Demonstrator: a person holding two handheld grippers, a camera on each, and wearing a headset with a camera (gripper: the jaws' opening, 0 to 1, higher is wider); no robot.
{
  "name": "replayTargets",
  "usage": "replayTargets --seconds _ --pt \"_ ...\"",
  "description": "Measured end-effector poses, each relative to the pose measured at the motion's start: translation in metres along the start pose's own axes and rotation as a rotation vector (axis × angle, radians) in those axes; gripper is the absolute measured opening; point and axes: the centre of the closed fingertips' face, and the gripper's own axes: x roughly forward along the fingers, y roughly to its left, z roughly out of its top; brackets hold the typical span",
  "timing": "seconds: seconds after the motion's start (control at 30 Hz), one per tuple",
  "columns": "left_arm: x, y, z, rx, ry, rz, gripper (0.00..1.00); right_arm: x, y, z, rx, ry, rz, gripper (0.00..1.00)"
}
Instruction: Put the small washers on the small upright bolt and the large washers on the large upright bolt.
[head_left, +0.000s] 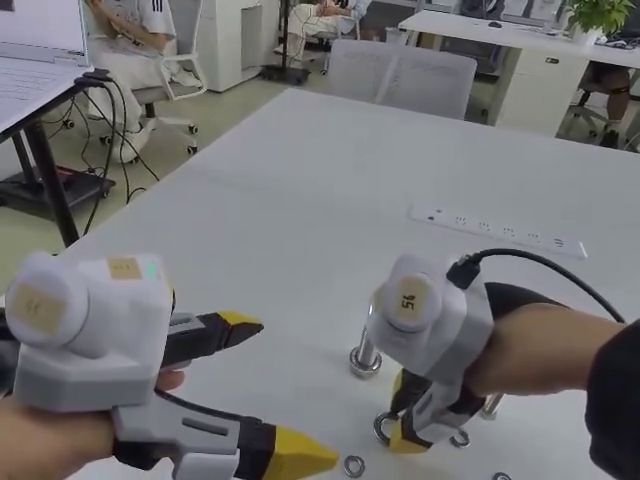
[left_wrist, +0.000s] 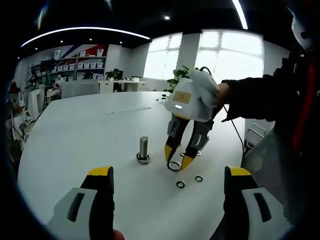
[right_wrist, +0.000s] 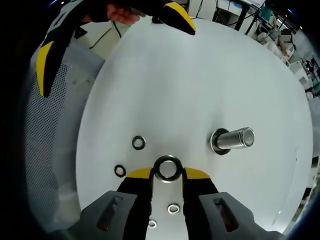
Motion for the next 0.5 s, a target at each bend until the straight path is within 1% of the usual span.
replayTargets --seconds 0.17,0.5 --pt "0.000 0.000 0.000 0.002 0.002 -0.003 0.91 -0.007 0.000 -0.001 0.006 -0.002 -0.004 0.23" --pt "-0.001 -0.001 0.000 0.003 0.004 -0.007 0.91 -0.027 -0.004 -0.004 0.014 -0.007 -0.031 0.23"
